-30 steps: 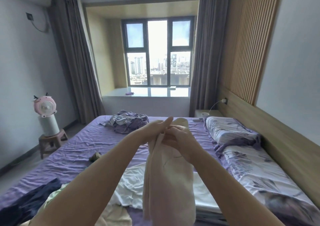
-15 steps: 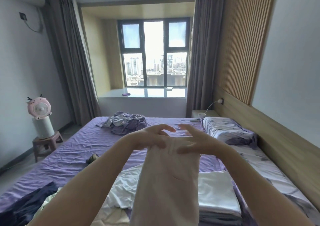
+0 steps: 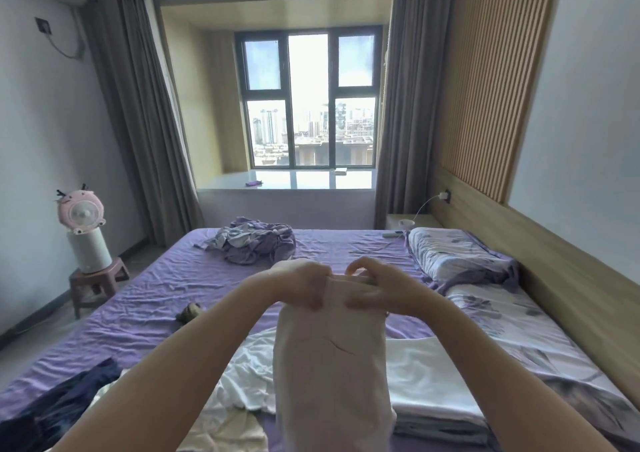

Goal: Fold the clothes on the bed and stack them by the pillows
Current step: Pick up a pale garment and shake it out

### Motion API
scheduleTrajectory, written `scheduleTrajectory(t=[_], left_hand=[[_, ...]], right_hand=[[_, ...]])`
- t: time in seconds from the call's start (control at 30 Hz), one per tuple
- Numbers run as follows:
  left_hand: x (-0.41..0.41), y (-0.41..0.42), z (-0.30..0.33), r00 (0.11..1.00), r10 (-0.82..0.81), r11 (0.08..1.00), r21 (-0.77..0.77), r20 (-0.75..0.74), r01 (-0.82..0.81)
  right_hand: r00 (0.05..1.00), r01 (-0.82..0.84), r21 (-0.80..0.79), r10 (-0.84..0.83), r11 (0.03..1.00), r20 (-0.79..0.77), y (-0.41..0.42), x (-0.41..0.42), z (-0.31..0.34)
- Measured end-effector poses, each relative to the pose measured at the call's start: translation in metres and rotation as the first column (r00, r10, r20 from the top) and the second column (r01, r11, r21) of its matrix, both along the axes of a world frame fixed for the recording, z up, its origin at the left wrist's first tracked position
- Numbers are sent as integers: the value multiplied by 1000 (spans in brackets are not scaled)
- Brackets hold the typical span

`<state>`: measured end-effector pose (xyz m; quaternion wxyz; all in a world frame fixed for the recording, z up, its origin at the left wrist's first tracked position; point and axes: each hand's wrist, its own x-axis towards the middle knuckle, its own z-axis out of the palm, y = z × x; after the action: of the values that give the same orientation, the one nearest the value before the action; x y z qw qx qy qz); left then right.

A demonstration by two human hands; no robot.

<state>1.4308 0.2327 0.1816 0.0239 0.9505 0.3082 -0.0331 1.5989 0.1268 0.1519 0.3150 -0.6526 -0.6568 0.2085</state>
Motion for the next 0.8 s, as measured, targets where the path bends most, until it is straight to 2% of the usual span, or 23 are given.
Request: scheduleTrajectory(t=[0.07, 0.13, 0.17, 0.33, 0.47, 0.63, 0.73, 0.8], left_hand=[[-4, 8, -3, 999, 14, 998, -59, 47, -11], [-4, 14, -6, 998, 16, 994, -106, 62, -9], [-3, 16, -6, 998, 14, 993, -114, 59, -7], [5, 24, -12, 999, 23, 1000, -17, 39, -23], [13, 29, -38, 995, 61, 998, 20, 84, -62], [19, 52, -69, 994, -46, 971, 237, 94, 23], [18, 61, -81, 974, -139, 922, 383, 176, 62], [11, 58, -88, 944, -210, 908, 410, 256, 90]], right_hand=[[984, -36, -119, 56, 992, 169, 1, 5, -3], [933, -14, -127, 59, 992, 354, 6, 10, -7], [918, 3, -104, 38, 995, 394, 10, 11, -8], [946, 25, 63, -44, 998, 321, 25, 4, -25], [945, 130, 136, -164, 982, 283, 38, 1, -55], [934, 225, 288, -291, 931, 209, 57, 8, -88], [902, 262, 388, -367, 884, 227, 61, 9, -100], [886, 213, 451, -366, 867, 284, 59, 8, -109]])
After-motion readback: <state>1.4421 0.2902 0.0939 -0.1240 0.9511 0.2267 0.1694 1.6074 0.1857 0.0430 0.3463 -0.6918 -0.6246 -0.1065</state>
